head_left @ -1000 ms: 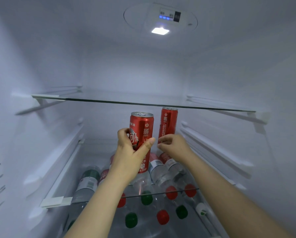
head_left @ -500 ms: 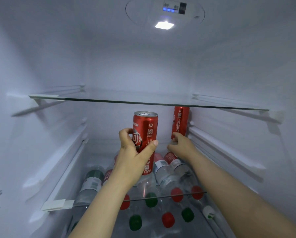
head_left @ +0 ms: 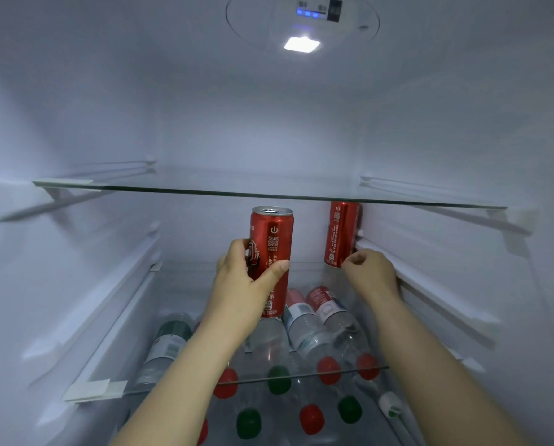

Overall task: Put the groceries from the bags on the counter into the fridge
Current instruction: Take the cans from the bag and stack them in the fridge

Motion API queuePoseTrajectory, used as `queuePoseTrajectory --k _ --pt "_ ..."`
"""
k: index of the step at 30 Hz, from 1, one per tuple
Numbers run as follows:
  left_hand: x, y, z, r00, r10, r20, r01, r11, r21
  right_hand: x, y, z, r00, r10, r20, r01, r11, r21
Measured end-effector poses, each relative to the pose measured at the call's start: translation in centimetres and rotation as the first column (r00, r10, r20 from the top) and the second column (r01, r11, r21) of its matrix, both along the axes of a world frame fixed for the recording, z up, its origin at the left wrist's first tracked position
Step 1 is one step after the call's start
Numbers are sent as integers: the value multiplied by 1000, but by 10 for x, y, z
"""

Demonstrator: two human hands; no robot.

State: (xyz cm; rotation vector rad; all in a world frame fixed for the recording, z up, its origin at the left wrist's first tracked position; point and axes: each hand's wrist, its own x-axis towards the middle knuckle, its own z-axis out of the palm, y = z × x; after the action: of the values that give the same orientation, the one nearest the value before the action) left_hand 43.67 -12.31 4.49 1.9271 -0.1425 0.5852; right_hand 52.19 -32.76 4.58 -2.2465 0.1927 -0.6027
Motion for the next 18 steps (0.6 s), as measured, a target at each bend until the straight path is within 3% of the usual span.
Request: queuePoseTrajectory --k 5,10,13,18 --pt "37 -6 17 996 -18 -91 30 991 127 -2 0 1 999 5 -45 -5 1000 1" --pt "75 -25 26 983 -70 -168 94 986 139 -4 0 0 997 44 -64 -45 999 -3" --pt "97 -35 26 978 -16 -207 52 985 167 -2 0 1 997 42 -71 -44 999 -25" --pt "121 -50 24 983 8 -184 28 981 193 2 1 -2 997 19 -80 -23 998 -51"
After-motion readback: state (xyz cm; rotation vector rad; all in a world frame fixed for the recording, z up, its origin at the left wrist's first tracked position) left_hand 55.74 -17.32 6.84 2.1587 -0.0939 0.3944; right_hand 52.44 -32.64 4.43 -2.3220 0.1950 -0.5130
